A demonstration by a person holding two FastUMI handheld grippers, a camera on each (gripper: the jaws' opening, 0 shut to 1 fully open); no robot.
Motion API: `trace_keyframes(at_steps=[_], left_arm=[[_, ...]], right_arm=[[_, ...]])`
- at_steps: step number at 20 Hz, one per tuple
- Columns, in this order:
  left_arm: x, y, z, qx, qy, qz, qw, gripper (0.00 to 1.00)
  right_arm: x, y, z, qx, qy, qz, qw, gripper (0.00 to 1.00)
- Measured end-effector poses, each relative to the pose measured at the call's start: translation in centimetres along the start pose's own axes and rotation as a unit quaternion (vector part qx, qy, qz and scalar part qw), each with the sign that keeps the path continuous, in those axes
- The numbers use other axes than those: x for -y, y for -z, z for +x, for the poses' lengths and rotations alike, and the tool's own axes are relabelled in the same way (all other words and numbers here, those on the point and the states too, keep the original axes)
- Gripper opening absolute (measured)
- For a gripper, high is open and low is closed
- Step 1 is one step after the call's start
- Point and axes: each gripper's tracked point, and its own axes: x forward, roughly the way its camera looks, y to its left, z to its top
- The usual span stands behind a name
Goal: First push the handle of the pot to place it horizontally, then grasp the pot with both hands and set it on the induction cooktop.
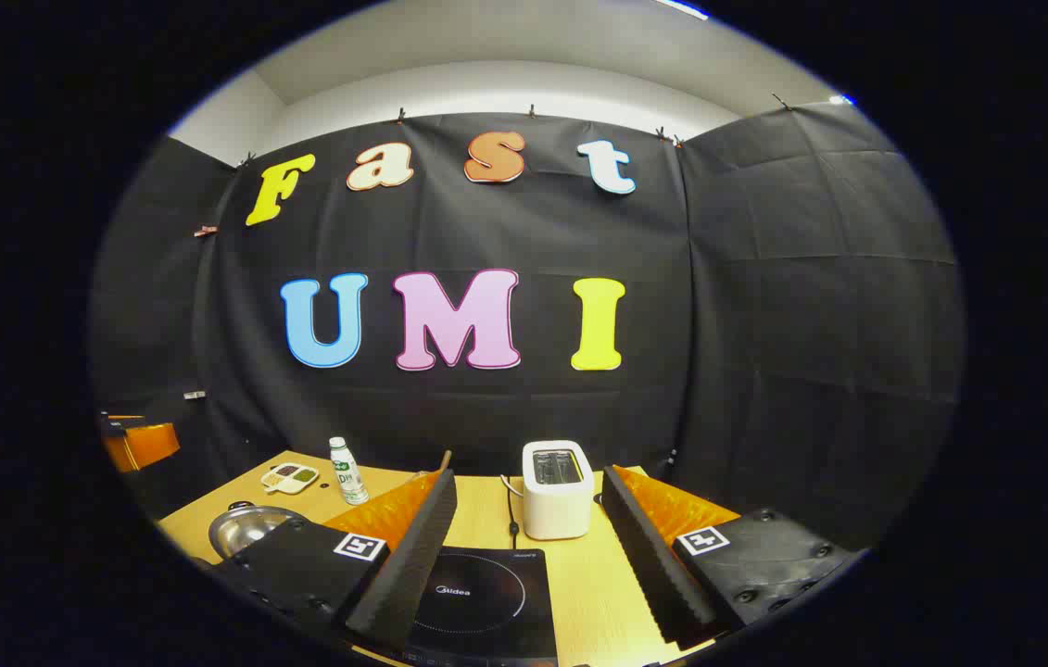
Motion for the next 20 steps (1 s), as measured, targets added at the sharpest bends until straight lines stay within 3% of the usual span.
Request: trace_keyframes(at_steps=[4, 11, 20], left_arm=[[-1.4, 0.0, -0.6, 0.012, 0.029, 0.023, 0.999, 0.95], [-4.8, 3.0, -1.4, -0.003, 0.056, 0.017, 0.998, 0.95], [-6.1, 3.5, -1.0, 0.004, 0.086, 0.018, 0.996, 0.95]], right_arm=[[-0.9, 0.2, -1.2, -0.003, 0.014, -0.003, 1.0, 0.98], [-2.7, 0.4, -3.1, 0.007, 0.054, -0.006, 0.998, 1.0], [-5.5, 0.4, -4.3, 0.016, 0.06, -0.017, 0.998, 0.98]])
